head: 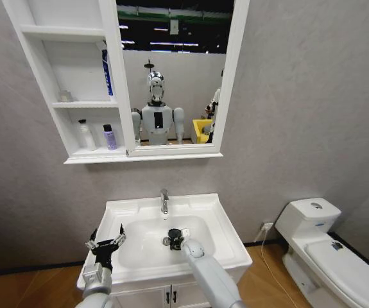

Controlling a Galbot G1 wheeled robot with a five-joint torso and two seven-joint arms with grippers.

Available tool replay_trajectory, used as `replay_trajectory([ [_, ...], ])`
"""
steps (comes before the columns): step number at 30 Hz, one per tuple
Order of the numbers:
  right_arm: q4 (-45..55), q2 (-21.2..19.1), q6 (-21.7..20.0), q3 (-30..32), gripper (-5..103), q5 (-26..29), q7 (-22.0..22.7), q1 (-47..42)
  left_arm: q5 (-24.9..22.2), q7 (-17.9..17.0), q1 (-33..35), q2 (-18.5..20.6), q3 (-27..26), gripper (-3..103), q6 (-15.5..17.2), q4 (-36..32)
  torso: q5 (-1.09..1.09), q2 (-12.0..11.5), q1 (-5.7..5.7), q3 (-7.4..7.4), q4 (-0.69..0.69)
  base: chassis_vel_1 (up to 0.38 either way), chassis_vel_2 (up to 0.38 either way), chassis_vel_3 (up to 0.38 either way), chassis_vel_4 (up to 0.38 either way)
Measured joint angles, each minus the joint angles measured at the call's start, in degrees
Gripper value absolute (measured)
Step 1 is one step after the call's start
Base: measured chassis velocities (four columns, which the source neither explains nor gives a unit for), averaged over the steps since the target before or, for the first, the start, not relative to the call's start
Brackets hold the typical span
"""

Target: Move facial cleanser and shampoo from washbasin to cabinet, then wipe washbasin with towel.

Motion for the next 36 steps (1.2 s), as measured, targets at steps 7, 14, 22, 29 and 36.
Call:
replay_trajectory([
  [7, -2.41, 0.35, 1.40, 2.04, 5, 0.55, 0.62, 0.77, 0.43, 0.00, 0.35, -0.42, 0.11, 100, -0.05, -0.17, 0.06, 0.02, -0.02, -0.01, 0.07, 0.000, 0.000, 0.000, 0.000],
  [14, 5.39, -4.27, -1.15, 1.52, 5, 1.46, 4.29, -2.11, 0.78, -0.06, -0.12, -0.65, 1.00, 100, -0.11, 0.38, -0.04, -0.03, 0.04, 0.03, 0.01, 0.000, 0.000, 0.000, 0.000],
  [22, 10.47, -7.77, -2.22, 2.26, 5, 1.24, 7.72, -3.73, 0.96, 0.09, -0.70, -0.65, 2.16, 100, -0.06, 0.68, 0.04, -0.03, 0.04, 0.04, 0.02, 0.000, 0.000, 0.000, 0.000],
  [29, 16.27, -11.32, -3.78, 2.72, 5, -2.82, 10.32, -4.52, 0.50, 0.12, -1.19, -0.27, 2.22, 100, 0.00, 0.90, 0.01, -0.04, 0.04, 0.05, -0.02, 0.000, 0.000, 0.000, 0.000],
  [36, 22.30, -15.73, -1.07, 1.43, 5, -9.37, 10.24, -3.19, 0.64, 0.14, -1.68, -0.63, 3.35, 100, 0.04, 1.35, 0.01, -0.03, 0.03, 0.03, -0.03, 0.000, 0.000, 0.000, 0.000],
])
